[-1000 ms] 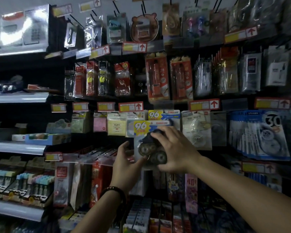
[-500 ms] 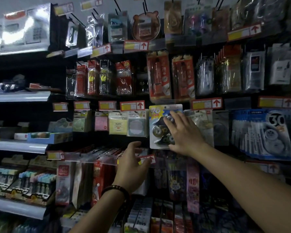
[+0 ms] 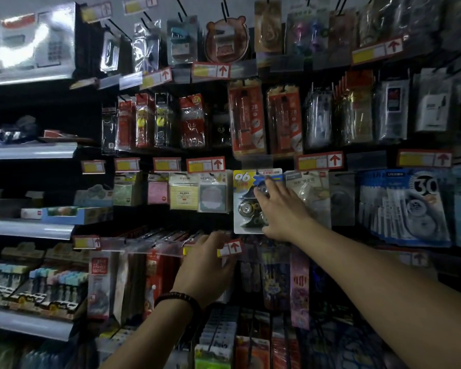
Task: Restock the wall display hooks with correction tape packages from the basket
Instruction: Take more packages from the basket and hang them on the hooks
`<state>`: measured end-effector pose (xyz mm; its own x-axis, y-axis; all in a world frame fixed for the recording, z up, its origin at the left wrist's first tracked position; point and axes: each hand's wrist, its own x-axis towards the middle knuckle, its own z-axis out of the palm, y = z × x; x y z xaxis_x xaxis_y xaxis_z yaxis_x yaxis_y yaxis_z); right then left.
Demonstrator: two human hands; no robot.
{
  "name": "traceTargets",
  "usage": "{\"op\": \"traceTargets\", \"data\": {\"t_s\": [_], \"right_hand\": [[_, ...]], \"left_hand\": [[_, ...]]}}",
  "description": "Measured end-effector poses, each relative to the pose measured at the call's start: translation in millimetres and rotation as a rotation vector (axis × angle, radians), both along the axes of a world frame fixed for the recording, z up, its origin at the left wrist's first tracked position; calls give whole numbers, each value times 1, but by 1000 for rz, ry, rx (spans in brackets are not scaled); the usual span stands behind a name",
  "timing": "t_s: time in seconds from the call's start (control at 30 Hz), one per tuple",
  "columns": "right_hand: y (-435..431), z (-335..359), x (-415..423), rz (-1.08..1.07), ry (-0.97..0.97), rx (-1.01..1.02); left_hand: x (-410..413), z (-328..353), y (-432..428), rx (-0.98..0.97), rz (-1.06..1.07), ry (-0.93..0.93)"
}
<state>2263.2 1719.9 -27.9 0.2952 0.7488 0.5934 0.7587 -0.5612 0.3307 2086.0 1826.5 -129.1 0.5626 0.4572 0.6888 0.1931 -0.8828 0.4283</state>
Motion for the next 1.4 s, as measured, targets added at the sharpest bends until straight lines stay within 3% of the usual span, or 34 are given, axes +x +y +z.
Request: {"op": "traceTargets", "data": {"t_s": [0.3,0.57,0.83,1.0,1.13,1.27,1.4], "right_hand": [[-36,-79,-27,278,74,140],[-74,-289,-42,397,436,107],[-130,-535,-59,129,999,-177],[-155,-657,-74,-118,1356,-188],[-171,-745,-81,-282,1538,-264],[-179,-845,-75,-399,1645,-331],[-182,-890,-69,-530,1707,-228]], "left_hand": [[-20,-39,-25,69,86,158],[-44,-208,-63,-13,50,492],[-72,-398,-92,-243,22,885],[-56,-472,-99,-352,-65,1103],[-32,-520,-97,-485,-85,1180],[-23,-588,-93,-730,-86,1091],[-17,-621,-95,-736,-252,1242]]}}
